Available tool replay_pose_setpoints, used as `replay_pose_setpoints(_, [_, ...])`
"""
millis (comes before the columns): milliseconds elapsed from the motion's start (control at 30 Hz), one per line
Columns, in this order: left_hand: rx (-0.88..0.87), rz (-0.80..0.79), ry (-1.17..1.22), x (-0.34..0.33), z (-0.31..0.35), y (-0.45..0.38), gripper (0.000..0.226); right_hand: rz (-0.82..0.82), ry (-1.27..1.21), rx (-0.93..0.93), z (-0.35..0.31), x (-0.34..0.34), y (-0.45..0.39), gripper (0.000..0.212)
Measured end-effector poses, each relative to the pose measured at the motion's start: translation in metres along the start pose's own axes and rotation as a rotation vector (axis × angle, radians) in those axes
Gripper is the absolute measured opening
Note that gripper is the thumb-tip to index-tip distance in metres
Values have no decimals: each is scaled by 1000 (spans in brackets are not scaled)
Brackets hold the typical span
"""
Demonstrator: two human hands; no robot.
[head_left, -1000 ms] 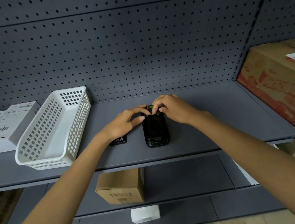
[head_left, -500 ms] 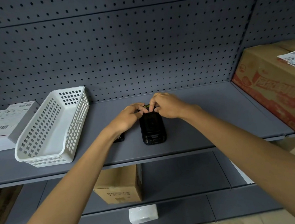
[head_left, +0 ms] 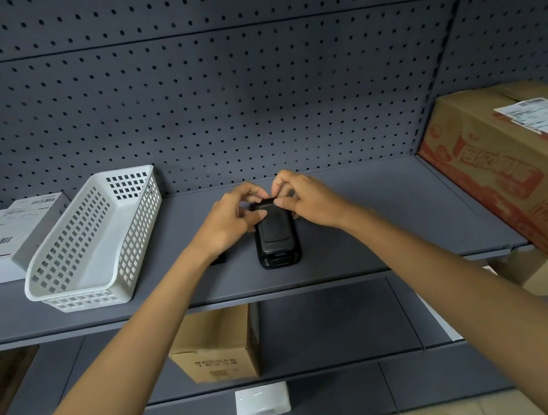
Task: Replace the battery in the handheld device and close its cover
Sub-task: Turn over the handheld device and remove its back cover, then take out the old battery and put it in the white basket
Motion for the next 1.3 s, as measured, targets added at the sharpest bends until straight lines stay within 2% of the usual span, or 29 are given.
replay_pose_setpoints(400, [-106, 75, -3, 0, 41, -17, 38, 175, -89, 15, -1, 41, 11, 28])
replay_pose_setpoints(633, [-133, 38, -2, -37, 60, -39, 41, 272, -74, -68, 27, 77, 31, 28])
replay_pose_setpoints(800, [-143, -13, -112, -66, 59, -50, 42, 293, -85, -152, 54, 85, 44, 18])
replay_pose_setpoints(967, [-191, -58, -323, -88, 54, -54, 46, 252, -59, -236, 77, 77, 47, 7])
replay_pose_setpoints(1300, [-185, -86, -515, -99, 42, -52, 54, 265, 49, -304, 101, 61, 48, 14])
Point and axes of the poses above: each hand's wrist, its own y-axis away from the middle knuckle, its own x-axis out of the back of the hand, z = x × y, the point moved 6 cm from there along -y, towards the middle knuckle, and after that the axes turned 7 degrees about -y, right-handed, at the moved point
